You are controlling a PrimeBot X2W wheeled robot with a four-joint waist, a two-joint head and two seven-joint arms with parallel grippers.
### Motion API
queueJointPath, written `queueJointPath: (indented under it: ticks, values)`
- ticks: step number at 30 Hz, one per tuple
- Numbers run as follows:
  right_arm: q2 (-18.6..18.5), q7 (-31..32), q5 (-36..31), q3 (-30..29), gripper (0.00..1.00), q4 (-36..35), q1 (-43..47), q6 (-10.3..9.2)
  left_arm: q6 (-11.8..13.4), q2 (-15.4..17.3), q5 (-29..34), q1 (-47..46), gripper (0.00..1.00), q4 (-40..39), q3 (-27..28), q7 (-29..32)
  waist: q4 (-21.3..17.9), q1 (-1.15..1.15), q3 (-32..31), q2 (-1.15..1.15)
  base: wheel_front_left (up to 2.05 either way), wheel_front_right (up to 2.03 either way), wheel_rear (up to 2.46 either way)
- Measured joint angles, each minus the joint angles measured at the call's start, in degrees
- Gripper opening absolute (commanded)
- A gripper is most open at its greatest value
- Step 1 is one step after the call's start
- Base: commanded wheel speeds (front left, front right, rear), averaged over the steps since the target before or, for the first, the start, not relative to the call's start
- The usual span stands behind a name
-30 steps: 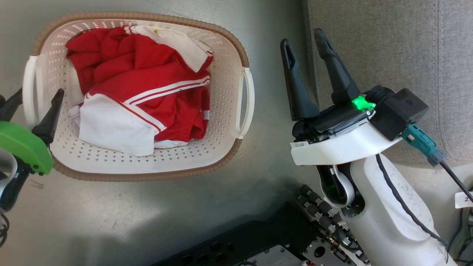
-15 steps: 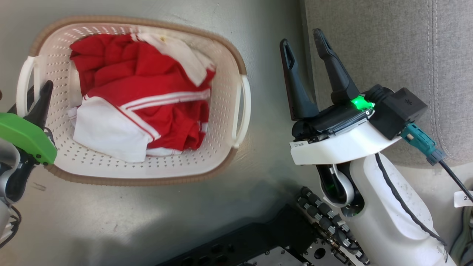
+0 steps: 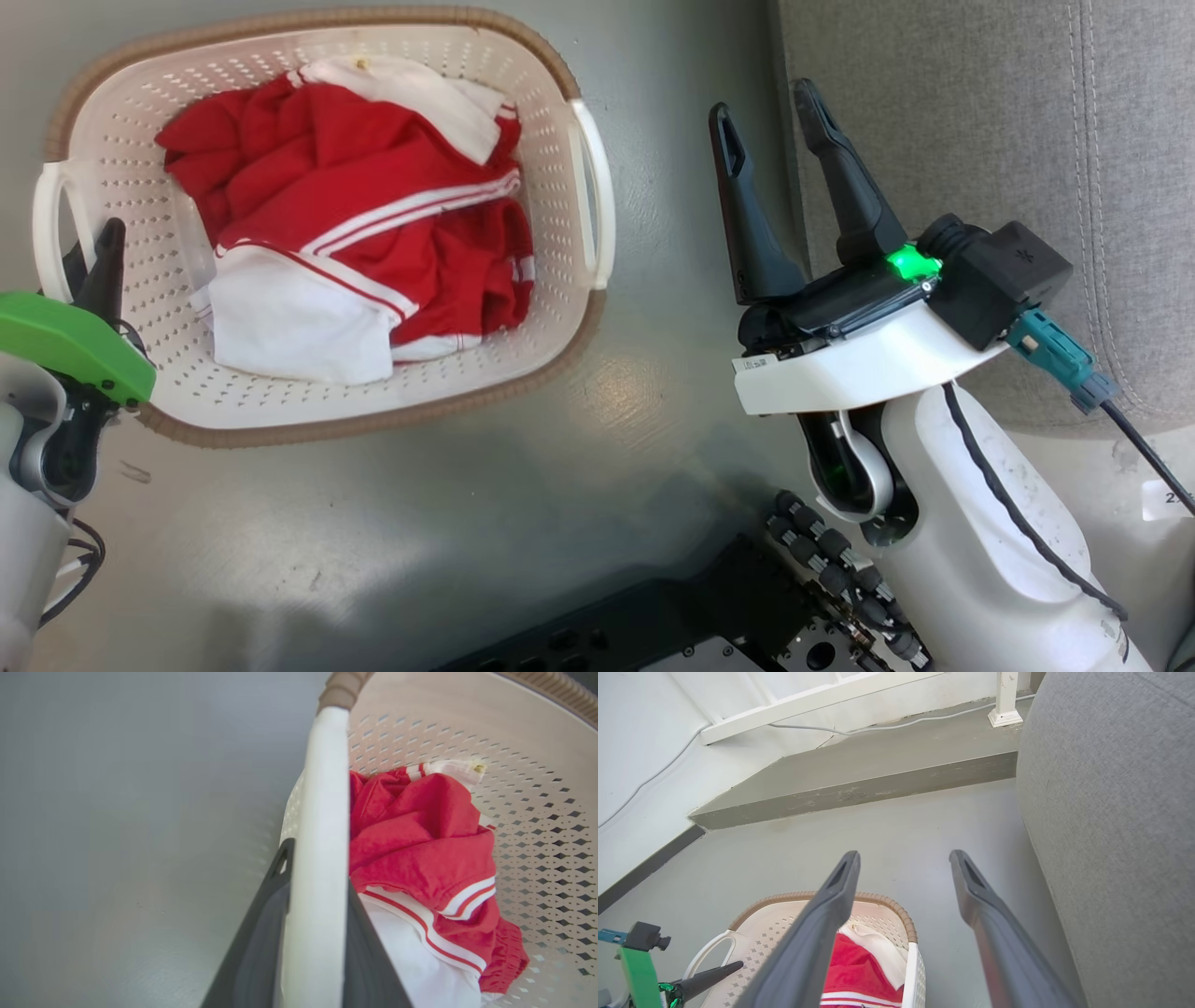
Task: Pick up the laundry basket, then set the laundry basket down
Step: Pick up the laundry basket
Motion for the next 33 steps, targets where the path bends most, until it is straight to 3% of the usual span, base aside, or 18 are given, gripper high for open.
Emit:
queueJointPath:
  ticks: [31, 33]
  values:
    - [0.00, 0.00, 0.07, 0.56, 1.00, 0.63, 0.00, 0.00, 0.79, -5.99, -0.77, -1.20, 0.00, 9.03, 3.49, -3.18, 0.28, 0.00, -0.97, 0.00, 0.00, 0.00, 0.00]
    - [0.00, 0.00, 0.07, 0.55, 1.00, 0.73, 0.00, 0.00, 0.48, -6.28, -0.76, -1.40, 0.85, 9.35, 3.42, -3.16, 0.32, 0.00, -1.05, 0.00, 0.00, 0.00, 0.00]
